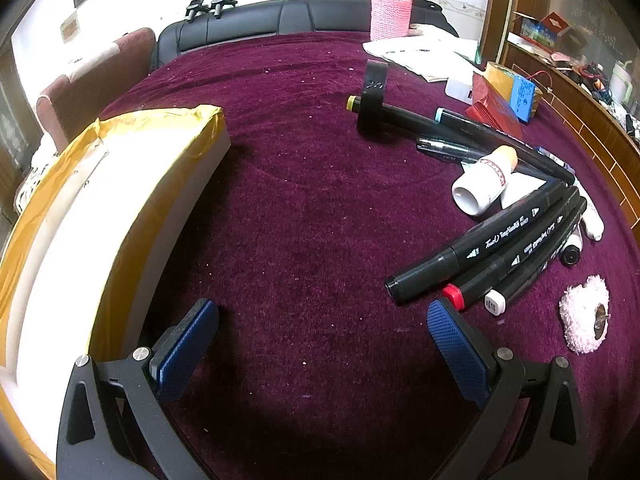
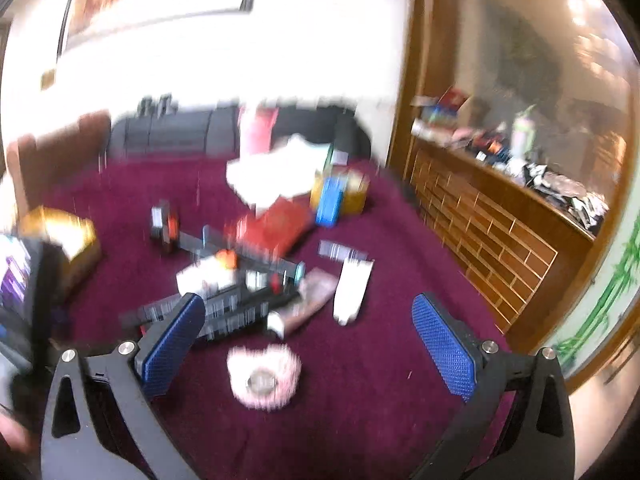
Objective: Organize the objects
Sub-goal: 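Move the left gripper over the pile of black markers, then close the left gripper on two black markers and lift them, then carry the markers toward the white box with the left gripper while the right gripper grasps a red-capped black marker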
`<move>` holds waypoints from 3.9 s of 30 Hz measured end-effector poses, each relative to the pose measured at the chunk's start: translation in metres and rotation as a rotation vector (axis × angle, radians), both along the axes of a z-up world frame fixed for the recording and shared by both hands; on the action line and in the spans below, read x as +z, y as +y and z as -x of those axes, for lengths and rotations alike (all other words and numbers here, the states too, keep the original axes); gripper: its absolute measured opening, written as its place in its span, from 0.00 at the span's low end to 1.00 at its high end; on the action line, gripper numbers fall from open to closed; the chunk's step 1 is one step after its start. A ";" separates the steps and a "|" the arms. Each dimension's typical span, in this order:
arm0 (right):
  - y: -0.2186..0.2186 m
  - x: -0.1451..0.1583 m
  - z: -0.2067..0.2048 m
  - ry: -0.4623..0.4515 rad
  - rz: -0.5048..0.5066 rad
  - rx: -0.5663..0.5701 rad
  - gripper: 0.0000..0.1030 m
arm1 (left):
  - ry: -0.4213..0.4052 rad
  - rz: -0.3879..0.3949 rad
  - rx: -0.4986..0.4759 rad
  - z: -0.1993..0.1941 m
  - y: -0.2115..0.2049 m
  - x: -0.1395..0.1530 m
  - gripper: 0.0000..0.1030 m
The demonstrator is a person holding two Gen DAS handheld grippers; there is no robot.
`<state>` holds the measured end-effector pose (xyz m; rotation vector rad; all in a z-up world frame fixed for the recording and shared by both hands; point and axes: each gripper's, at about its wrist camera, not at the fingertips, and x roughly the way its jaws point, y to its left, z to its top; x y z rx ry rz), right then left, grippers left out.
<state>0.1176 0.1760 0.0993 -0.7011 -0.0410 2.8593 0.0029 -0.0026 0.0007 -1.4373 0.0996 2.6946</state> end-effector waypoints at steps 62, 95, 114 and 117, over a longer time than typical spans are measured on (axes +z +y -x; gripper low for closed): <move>0.106 -0.026 0.038 -0.241 0.544 0.183 1.00 | -0.078 0.029 -0.707 -0.017 0.115 0.020 0.30; 0.098 -0.039 0.040 -0.278 0.533 0.206 1.00 | 0.001 0.076 -0.524 -0.028 0.081 0.016 0.31; 0.045 -0.029 0.052 -0.360 0.452 0.285 0.90 | 0.185 -0.295 -0.421 -0.076 -0.018 0.098 0.11; 0.035 -0.033 0.057 -0.414 0.651 0.402 0.81 | 0.200 -0.310 -0.388 -0.079 -0.040 0.101 0.11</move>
